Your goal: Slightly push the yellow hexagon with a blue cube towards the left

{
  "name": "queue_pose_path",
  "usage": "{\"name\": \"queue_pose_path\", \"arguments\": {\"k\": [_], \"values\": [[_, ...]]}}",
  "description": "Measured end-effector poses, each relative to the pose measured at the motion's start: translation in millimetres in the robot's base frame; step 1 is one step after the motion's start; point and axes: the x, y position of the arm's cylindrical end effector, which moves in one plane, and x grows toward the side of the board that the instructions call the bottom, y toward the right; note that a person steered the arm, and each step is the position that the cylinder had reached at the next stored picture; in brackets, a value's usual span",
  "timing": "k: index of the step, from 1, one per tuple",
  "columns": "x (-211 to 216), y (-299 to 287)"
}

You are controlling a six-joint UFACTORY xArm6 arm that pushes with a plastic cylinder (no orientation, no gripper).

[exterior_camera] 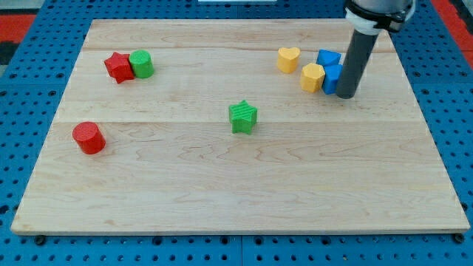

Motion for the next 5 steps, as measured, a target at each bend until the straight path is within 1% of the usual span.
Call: {"name": "queue_pose_path", "arguments": {"k": [1, 2, 3, 4, 5], "values": [[-2, 2], [2, 34], [-5, 68], [-16, 57], [-18, 23]]}}
